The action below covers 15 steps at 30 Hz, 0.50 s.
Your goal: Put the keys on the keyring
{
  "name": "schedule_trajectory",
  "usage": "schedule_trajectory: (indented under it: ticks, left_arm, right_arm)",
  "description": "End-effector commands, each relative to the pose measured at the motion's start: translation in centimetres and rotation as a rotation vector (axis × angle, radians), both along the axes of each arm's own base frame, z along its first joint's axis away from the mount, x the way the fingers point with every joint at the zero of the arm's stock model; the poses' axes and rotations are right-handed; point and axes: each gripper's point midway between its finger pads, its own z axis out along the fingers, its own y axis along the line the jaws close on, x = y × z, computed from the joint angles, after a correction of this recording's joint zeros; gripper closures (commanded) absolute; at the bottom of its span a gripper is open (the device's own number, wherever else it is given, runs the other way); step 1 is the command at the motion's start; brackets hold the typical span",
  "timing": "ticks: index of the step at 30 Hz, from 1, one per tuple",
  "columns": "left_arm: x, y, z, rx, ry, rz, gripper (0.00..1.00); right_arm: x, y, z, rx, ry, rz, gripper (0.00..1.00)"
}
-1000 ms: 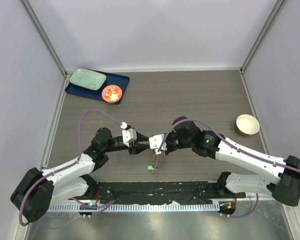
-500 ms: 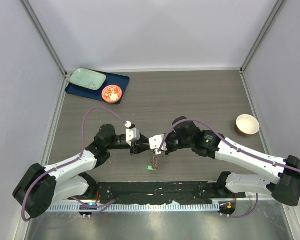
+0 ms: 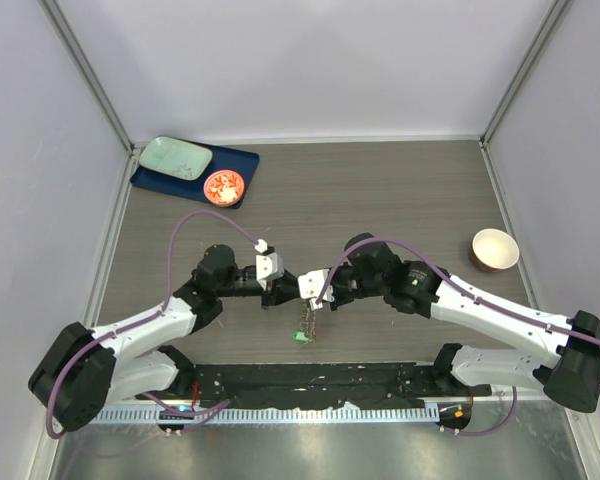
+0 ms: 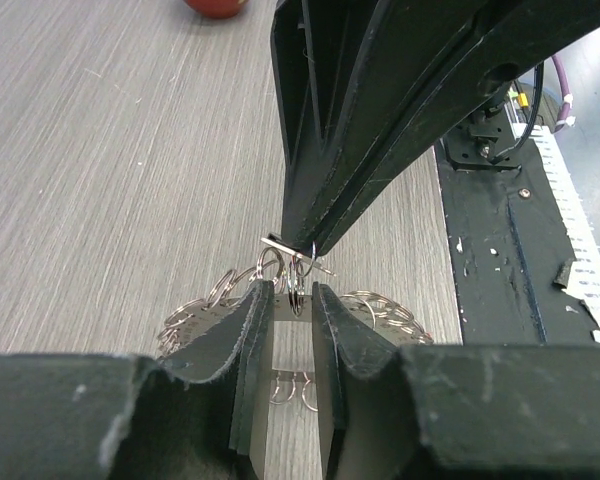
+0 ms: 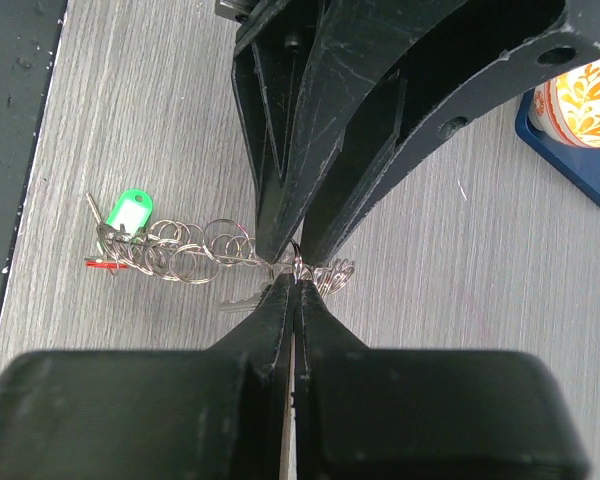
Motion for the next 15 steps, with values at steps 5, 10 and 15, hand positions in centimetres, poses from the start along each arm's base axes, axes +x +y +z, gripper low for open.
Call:
schedule_trajectory:
  ticks: [5, 10, 15]
  left_arm:
    - [0.9, -0.5, 1.6, -0.021, -0.029, 0.005, 0.85]
    - [1.2, -0.4, 1.8, -0.027, -0.001, 0.034, 1.0]
    - [2.0, 0.2, 2.5, -0.105, 0.058, 0.158, 1.0]
  right_arm:
    - [0.4, 1.6, 3.5, 0.103, -0.049, 0.018, 0.99]
    - [0.5, 1.5, 3.8, 0.109, -0.053, 0.01, 0.99]
    - [0.3, 0.9, 3.8, 0.111, -0.052, -0.009, 0.99]
